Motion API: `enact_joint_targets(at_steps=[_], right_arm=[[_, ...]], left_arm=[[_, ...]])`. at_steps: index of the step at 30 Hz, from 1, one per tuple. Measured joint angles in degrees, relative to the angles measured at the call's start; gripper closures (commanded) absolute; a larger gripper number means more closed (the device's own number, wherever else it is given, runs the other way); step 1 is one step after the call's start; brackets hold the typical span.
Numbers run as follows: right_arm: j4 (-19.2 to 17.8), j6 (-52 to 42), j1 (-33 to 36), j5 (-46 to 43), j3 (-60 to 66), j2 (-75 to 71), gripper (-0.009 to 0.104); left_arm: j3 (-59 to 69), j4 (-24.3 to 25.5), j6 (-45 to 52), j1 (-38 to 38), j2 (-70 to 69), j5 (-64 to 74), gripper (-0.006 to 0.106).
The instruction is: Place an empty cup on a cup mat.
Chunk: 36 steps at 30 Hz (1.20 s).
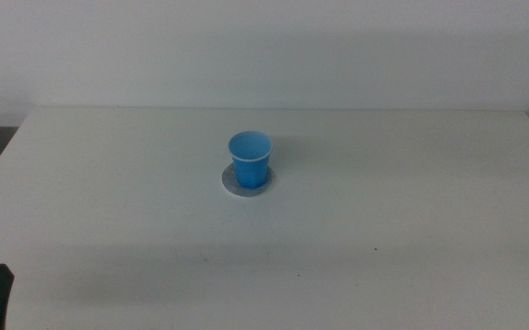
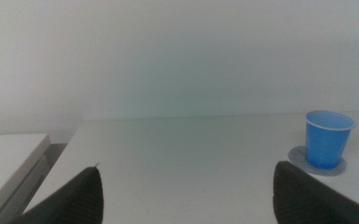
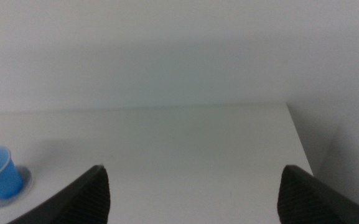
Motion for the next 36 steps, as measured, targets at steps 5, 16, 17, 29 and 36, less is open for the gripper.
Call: enact_joint_targets(at_steps=[5, 16, 17, 29, 36], right_arm=[[0.0, 0.5, 0.0, -10.4, 11.3, -7.7, 0.015], [0.4, 1.1, 0.0, -15.0, 13.0, -11.5, 0.015], [0.5, 1.1, 0.0, -15.0, 13.0, -11.5, 0.015], [-2.7, -5.2, -2.1, -33.5, 29.1, -24.3, 0.016], [3.6, -6.2, -2.9, -37.4, 49.4, -40.4, 0.016]], left_arm=[[0.0, 0.0, 0.0, 0.0, 0.0, 0.0, 0.007], [0.0, 0.0, 0.0, 0.0, 0.0, 0.0, 0.007], [0.0, 0.0, 0.0, 0.0, 0.0, 0.0, 0.007], [0.0, 0.0, 0.0, 0.0, 0.0, 0.0, 0.007], [0.0, 0.0, 0.0, 0.0, 0.0, 0.0, 0.007]])
